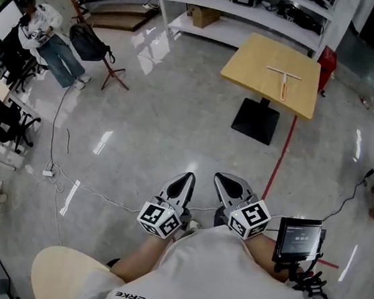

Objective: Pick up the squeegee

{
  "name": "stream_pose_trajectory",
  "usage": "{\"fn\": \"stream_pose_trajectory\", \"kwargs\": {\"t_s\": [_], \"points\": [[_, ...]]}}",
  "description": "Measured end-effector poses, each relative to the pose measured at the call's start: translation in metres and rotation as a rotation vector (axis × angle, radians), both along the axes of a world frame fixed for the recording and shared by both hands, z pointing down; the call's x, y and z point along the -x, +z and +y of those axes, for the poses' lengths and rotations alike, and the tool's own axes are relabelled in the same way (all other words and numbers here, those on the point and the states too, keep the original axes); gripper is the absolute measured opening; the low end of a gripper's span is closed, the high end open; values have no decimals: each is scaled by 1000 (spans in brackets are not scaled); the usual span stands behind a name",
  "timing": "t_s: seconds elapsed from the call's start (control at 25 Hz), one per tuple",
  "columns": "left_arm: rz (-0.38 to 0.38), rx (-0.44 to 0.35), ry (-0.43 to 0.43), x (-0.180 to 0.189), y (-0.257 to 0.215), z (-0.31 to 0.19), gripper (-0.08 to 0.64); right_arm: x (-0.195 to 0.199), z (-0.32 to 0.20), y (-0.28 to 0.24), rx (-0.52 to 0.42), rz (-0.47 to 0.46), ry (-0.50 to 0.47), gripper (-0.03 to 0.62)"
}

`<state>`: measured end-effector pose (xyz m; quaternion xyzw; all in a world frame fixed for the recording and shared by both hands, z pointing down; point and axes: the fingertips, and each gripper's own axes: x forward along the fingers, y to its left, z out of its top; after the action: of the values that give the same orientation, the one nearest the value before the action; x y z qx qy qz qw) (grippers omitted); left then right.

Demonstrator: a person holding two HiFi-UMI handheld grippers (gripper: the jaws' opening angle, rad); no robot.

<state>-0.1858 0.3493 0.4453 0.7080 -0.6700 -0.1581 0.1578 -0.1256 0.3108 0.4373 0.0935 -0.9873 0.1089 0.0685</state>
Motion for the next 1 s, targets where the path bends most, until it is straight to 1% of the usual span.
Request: {"fn": "stream_pose_trajectory", "kwargs": {"t_s": [0.08, 0.24, 0.44, 0.56, 0.64, 0.84, 1.0], "points": [[-5, -4, 24, 0, -2, -16, 3, 0, -14, -2, -3, -5, 22, 5], [-8, -1, 45, 17, 2, -58, 3, 16, -52, 4, -3, -7, 41, 5], [-17, 11, 72, 9, 3, -138, 3, 5, -128, 6, 9, -5, 76, 5], [-26, 15, 101, 6, 1, -178, 3, 1, -167, 4, 3, -5, 100, 5], [-32, 15, 122, 1, 0, -213, 3, -5, -202, 1, -3, -10, 118, 5], [-46, 27, 177, -28, 0, -332, 3, -33, -316, 3, 5, -21, 170, 5], [-57, 38, 212, -44, -2, -393, 3, -49, -373, 1, 8, -29, 205, 5]]}}
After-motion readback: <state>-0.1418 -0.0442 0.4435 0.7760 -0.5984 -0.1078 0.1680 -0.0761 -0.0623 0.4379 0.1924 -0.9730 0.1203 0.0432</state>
